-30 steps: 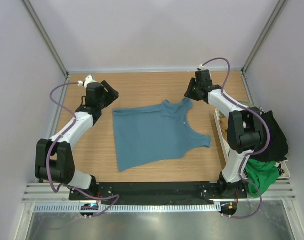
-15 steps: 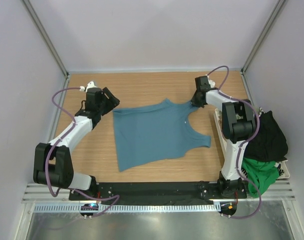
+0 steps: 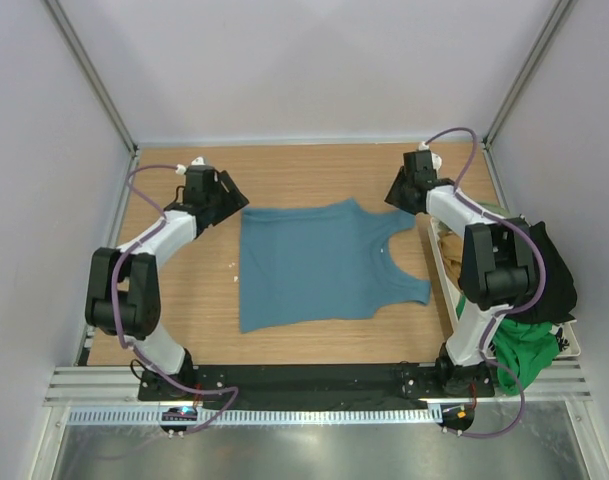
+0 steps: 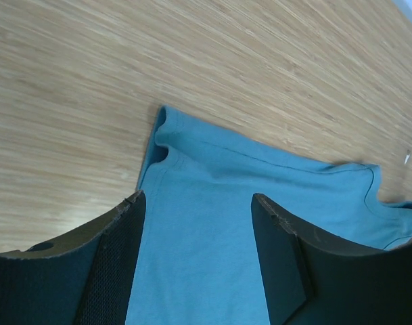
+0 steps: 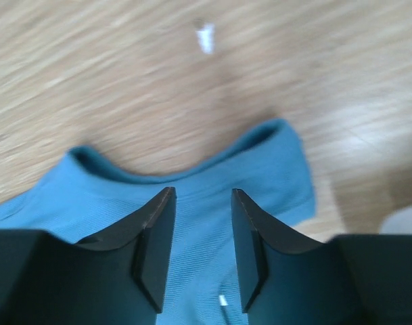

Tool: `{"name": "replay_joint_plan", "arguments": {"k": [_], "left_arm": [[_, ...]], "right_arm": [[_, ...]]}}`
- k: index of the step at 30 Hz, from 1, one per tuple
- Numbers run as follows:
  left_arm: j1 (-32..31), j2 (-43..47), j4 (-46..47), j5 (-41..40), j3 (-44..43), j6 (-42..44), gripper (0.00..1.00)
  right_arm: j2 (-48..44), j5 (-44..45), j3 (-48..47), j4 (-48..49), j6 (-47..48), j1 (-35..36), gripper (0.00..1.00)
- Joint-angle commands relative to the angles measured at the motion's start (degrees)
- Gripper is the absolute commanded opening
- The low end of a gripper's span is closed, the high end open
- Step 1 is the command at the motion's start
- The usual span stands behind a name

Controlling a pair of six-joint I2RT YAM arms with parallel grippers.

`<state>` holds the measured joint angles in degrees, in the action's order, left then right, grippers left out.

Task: Fold and stack the tank tops
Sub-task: Flatten the tank top out

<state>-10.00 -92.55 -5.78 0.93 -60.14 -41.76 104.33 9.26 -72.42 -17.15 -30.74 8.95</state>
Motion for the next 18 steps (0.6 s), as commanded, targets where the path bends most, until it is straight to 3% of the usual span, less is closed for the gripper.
{"name": "replay_joint_plan", "arguments": {"k": [1, 10, 14, 18], "left_arm": [[0.33, -3.59, -0.98, 3.38, -5.33, 0.89, 0.65], [0.24, -11.59, -3.01, 4.78, -10.26, 1.50, 0.64], [0.24, -12.48, -3.01, 4.52, -11.05, 2.73, 0.73], [0.24, -13.97, -3.27, 3.82, -12.37, 3.88, 0.75]], "right_arm": [[1.13, -10.55, -5.69, 1.16, 4.19, 1.24, 0.49], [12.28, -17.33, -16.68, -3.24, 6.31, 4.67, 0.63], [16.41, -19.10, -20.30, -3.77, 6.48, 5.81, 0.63], [19.50, -19.80, -23.11, -4.03, 6.31, 5.99, 0.55]]}}
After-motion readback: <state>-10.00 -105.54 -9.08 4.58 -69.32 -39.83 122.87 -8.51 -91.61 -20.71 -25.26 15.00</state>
